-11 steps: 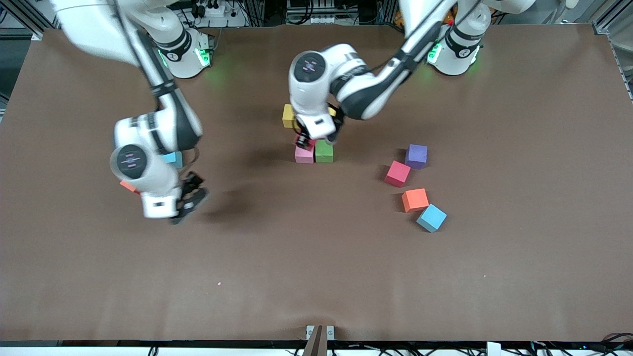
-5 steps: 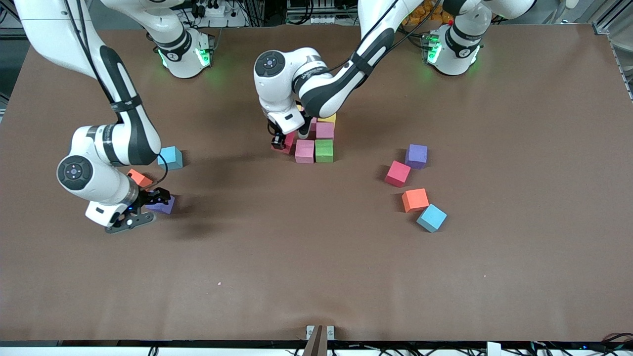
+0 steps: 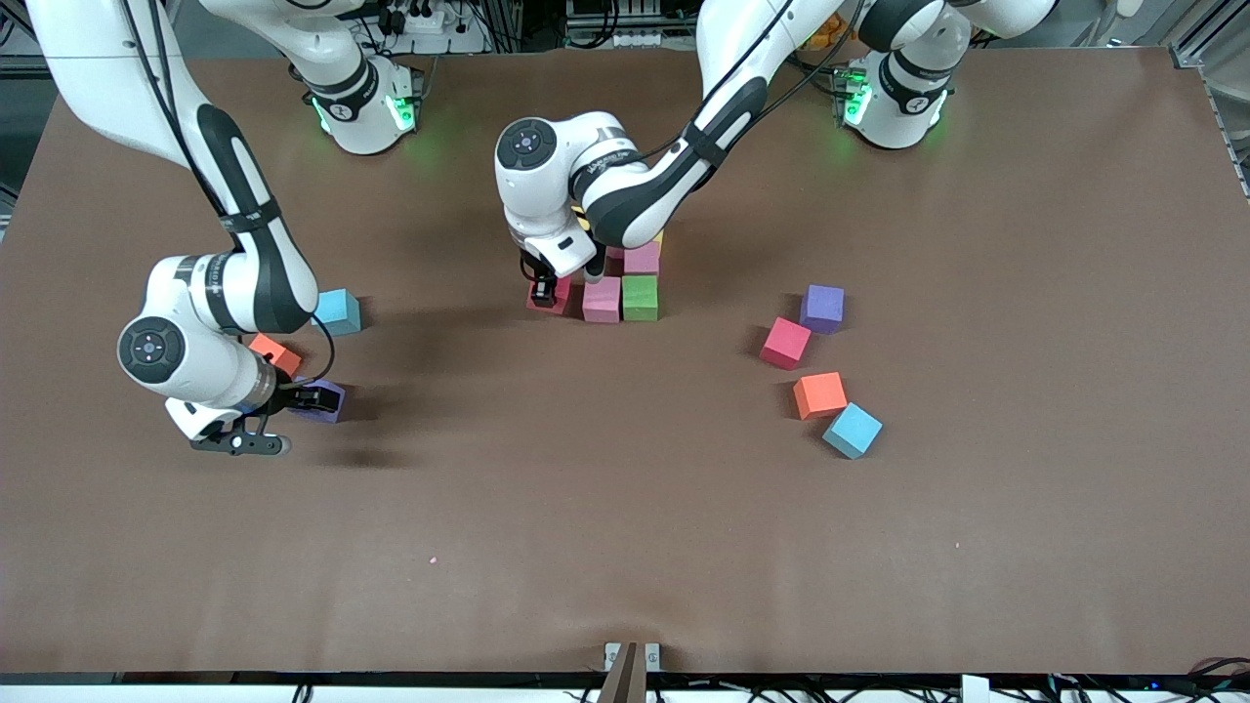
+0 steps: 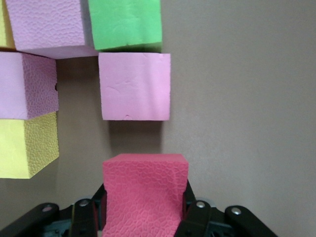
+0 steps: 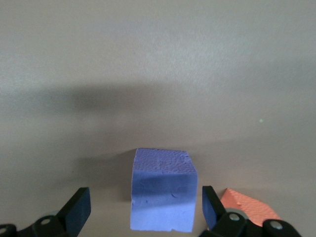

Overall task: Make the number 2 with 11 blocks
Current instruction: 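Place the red cube below pink while the right gripper grasps purple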

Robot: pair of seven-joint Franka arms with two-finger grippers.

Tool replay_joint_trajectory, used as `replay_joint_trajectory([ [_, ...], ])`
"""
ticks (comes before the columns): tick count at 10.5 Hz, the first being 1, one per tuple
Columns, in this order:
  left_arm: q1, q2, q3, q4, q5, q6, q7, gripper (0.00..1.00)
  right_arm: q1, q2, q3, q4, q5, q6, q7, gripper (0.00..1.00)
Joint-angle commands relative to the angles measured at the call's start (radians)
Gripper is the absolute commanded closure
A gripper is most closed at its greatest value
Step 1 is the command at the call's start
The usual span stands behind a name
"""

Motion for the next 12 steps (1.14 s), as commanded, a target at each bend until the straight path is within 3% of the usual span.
replay_joint_trajectory([
  [1,-0.026,0.019,0.014,0.031,0.003,-0.021,-0.059,0.7,-0.027,0.009,0.014,-0.018,0.024,0.021,0.004,0.0],
  [12,-0.075,0.068,0.072,0.033,0.013,-0.021,-0.052,0.7,-0.055,0.047,0.017,-0.09,0.028,0.142,-0.048,0.0],
])
